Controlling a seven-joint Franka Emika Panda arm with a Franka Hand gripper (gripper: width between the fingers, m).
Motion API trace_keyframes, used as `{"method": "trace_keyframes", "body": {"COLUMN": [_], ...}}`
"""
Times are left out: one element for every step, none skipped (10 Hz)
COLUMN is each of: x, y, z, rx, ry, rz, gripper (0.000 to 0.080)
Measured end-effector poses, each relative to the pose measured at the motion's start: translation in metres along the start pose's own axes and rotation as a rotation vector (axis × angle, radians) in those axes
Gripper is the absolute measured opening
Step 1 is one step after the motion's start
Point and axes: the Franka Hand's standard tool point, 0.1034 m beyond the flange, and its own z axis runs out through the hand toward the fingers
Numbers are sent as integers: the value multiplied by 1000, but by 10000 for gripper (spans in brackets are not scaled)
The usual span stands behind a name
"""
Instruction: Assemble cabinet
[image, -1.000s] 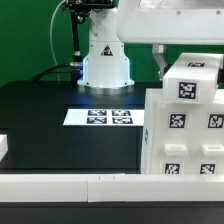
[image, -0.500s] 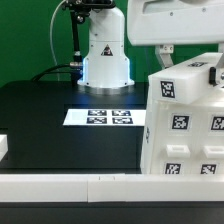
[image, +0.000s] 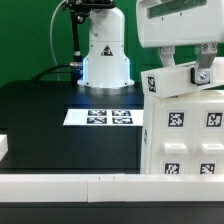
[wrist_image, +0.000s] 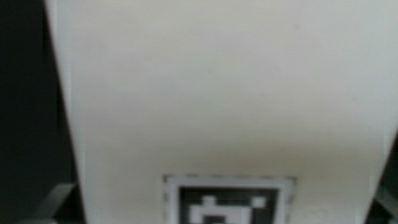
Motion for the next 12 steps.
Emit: {"method": "trace_keyframes", "body": {"x": [0,0,-2,-5,-7,-7,-7,-8,-10,-9,-9,-11], "y": [0,1,3,7,9,11,11,9,9,9,9,9], "z": [1,1,1,-5,-15,-23,-32,-35,-33,-33,-33,-32], "rx": [-1,-2,-20,-53,-81,-88,-87,-78,-73,-73,-69,-71], "ry": [0,0,-8,-30,-56,-71,-88,-98,-104,-104,-108,-104], "rz": [0,0,-31,-88,-184,-246,-352,-504,-584,-618,-710,-820], "gripper": [728,777,777,795,795,797,795,795,795,795,795,795]}}
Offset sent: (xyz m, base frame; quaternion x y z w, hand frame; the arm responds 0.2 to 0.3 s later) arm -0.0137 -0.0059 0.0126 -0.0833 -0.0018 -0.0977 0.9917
